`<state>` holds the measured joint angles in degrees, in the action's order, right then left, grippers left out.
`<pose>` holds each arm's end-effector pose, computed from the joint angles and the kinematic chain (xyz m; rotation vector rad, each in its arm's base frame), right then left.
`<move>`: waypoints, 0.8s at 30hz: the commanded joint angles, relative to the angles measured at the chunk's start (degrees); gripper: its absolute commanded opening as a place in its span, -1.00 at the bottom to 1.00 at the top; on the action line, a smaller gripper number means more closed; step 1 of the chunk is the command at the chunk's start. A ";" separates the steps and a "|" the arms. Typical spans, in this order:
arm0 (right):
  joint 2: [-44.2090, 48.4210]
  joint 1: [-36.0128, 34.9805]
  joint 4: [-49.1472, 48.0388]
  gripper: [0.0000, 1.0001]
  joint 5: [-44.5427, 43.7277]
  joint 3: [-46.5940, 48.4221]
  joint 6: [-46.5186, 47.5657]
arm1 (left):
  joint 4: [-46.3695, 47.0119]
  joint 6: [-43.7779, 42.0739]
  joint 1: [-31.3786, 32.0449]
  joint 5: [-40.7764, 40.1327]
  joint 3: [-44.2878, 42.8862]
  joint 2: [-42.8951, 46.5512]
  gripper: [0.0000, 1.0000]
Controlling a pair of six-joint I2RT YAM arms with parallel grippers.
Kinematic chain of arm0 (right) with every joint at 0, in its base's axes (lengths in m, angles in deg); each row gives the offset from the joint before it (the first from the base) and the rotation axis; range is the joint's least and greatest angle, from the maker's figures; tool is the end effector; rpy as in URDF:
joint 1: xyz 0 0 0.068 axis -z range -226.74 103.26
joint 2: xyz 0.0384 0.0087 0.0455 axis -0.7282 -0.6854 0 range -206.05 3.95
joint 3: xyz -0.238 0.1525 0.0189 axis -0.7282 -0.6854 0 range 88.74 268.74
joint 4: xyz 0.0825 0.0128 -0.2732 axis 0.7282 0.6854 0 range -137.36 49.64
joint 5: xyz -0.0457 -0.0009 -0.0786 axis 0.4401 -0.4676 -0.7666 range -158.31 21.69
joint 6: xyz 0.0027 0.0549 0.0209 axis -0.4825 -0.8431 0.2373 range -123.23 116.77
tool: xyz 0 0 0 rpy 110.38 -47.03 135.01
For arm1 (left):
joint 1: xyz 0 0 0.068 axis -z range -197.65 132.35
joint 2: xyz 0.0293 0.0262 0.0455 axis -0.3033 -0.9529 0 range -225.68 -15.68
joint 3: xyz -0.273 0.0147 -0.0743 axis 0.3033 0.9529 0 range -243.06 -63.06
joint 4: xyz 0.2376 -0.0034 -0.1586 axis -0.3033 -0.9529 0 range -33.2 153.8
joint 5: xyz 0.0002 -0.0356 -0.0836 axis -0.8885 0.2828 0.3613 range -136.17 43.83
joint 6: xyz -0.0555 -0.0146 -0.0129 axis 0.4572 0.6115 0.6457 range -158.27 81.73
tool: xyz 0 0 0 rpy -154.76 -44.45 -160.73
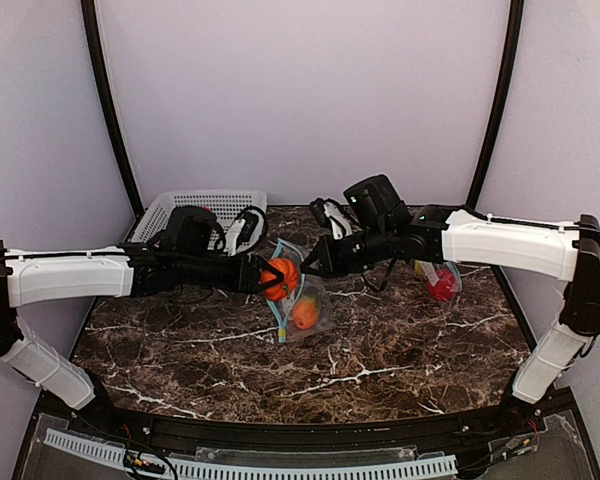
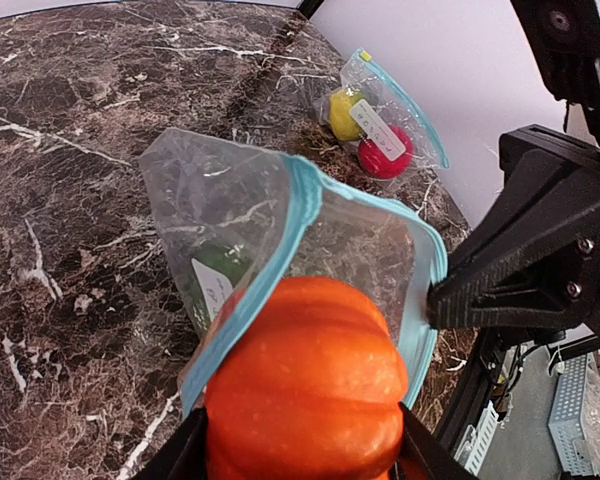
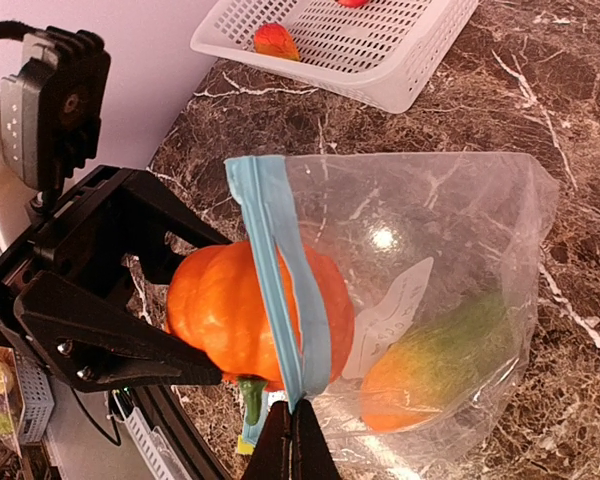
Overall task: Place the food in the zip-top bag and seal the zipper
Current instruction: Place the fake vegetable in the zipper food storage bag.
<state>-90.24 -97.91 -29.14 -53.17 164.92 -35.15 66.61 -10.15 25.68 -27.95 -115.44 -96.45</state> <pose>0.2477 0.3256 0.2929 -0.5604 2.3370 1.0449 0.2424 -0.2470 0.2593 0.5035 2.1170 -1.0783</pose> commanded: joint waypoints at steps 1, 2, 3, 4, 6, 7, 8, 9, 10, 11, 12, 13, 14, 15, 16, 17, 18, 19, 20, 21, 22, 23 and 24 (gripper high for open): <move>-0.22 -0.59 -1.22 -1.00 2.37 1.94 0.62 | -1.89 0.12 0.74 -2.70 -2.70 -1.04 -0.03; -0.35 -0.67 -1.46 -1.00 2.66 2.03 0.54 | -1.98 0.11 1.13 -3.40 -3.29 -1.26 -0.02; -0.49 -0.68 -1.83 -1.00 2.98 2.04 0.35 | -2.05 0.03 1.60 -4.23 -3.62 -1.72 -0.02; -0.61 -0.75 -2.10 -1.00 3.38 2.04 0.20 | -2.13 0.02 1.85 -4.68 -4.31 -2.05 -0.01; -0.80 -0.74 -2.79 -1.00 4.17 2.04 -0.03 | -2.37 -0.17 2.57 -6.16 -5.34 -3.12 0.00; -0.86 -0.81 -3.05 -1.00 4.50 2.05 -0.11 | -2.41 -0.26 3.08 -7.12 -6.17 -3.88 0.00; -0.92 -0.87 -3.28 -1.00 4.81 2.12 -0.23 | -2.49 -0.39 3.34 -7.53 -6.51 -4.36 0.00; -0.98 -0.86 -3.47 -1.00 5.03 2.13 -0.23 | -2.47 -0.41 3.84 -8.12 -7.21 -5.26 0.01; -1.06 -0.85 -3.67 -1.00 5.23 2.13 -0.31 | -2.51 -0.43 4.07 -8.42 -7.52 -5.75 0.03; -1.08 -0.85 -3.78 -1.00 5.39 2.13 -0.37 | -2.51 -0.47 4.49 -9.05 -8.14 -6.53 0.04; -1.07 -0.88 -3.87 -1.00 5.55 2.05 -0.40 | -2.49 -0.69 4.71 -9.50 -8.42 -6.91 0.06; -1.08 -0.91 -3.98 -1.00 5.61 1.98 -0.47 | -3.34 -0.74 5.09 -10.66 -8.92 -7.64 0.07; -1.08 -0.93 -3.98 -1.00 5.61 1.86 -0.52 | -3.95 -0.84 5.22 -11.18 -9.16 -7.95 0.08; -1.04 -0.93 -4.06 -1.00 5.53 1.74 -0.64 | -4.77 -0.86 5.37 -12.24 -9.52 -8.45 0.11; -0.95 -0.91 -4.11 -1.00 5.50 1.59 -0.69 | -5.06 -0.89 5.41 -12.72 -9.55 -8.72 0.12; -0.89 -0.87 -4.26 -1.00 5.36 1.41 -0.73 | -5.35 -0.93 5.39 -13.50 -9.53 -8.76 0.14; -0.80 -0.92 -4.31 -1.00 5.28 1.20 -0.80 | -5.40 -0.95 5.47 -13.75 -9.51 -8.80 0.16; -0.82 -0.92 -4.33 -1.00 5.15 1.02 -0.86 | -5.43 -1.00 5.50 -13.76 -9.48 -8.80 0.23; -0.82 -0.92 -4.37 -1.00 5.08 0.92 -0.94 | -5.44 -1.15 5.53 -13.62 -9.49 -8.77 0.26; -0.82 -0.91 -4.41 -1.00 5.00 0.79 -0.99 | -5.33 -1.27 5.53 -12.98 -9.56 -8.73 0.34; -0.89 -0.91 -4.42 -1.00 4.87 0.76 -0.95 | -5.30 -1.54 5.51 -12.61 -9.53 -8.58 0.39; -0.90 -0.89 -4.42 -1.00 4.77 0.73 -1.04 | -5.21 -1.65 5.48 -12.03 -9.46 -8.46 0.48; -0.84 -0.86 -4.42 -1.00 4.62 0.65 -1.06 | -5.20 -1.79 5.48 -11.57 -9.43 -8.16 0.52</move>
<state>-90.37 -98.35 -31.13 -48.65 165.10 -35.48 62.81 -11.09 31.01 -39.84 -123.79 -105.87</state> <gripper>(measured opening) 0.005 0.720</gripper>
